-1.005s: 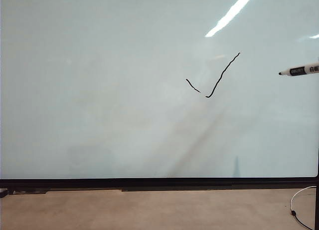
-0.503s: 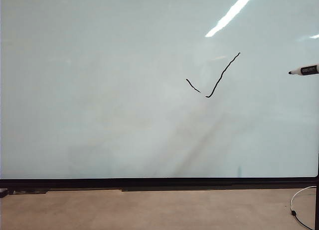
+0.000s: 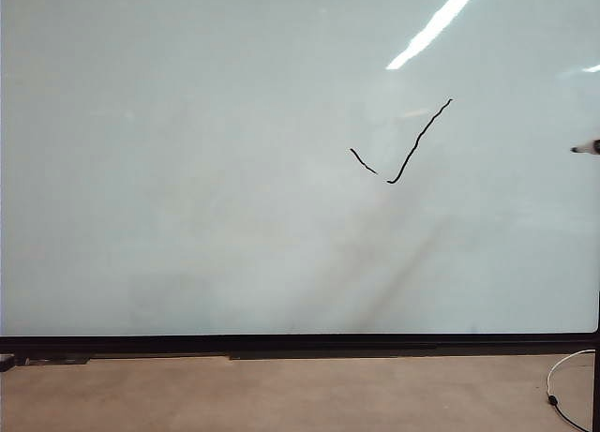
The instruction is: Pick up the pen on the shelf to the right of the whiteboard and draw a check mark.
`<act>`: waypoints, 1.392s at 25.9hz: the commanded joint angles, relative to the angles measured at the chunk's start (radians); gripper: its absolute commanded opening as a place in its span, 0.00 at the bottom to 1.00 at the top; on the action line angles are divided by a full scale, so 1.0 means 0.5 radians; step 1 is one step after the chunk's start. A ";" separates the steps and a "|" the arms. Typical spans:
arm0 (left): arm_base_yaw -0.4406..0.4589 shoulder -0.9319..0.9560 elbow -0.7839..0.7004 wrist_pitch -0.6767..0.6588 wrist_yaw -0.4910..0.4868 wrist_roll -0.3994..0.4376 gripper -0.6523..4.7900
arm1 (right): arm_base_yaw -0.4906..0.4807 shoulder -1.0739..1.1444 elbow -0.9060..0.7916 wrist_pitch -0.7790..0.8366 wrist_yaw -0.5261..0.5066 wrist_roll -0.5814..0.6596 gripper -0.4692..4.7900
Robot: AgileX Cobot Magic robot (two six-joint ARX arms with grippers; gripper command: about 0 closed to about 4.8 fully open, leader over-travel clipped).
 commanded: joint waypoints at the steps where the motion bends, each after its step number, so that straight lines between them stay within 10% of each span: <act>1: -0.001 0.001 0.006 0.025 0.002 0.009 0.11 | -0.140 -0.001 0.008 0.032 -0.117 0.008 0.08; 13: -0.001 0.001 0.006 0.025 0.002 0.009 0.11 | -0.565 -0.001 0.008 0.032 -0.492 0.015 0.08; 36: -0.001 0.001 0.006 0.025 0.002 0.009 0.11 | -0.567 -0.001 0.008 0.032 -0.484 0.053 0.08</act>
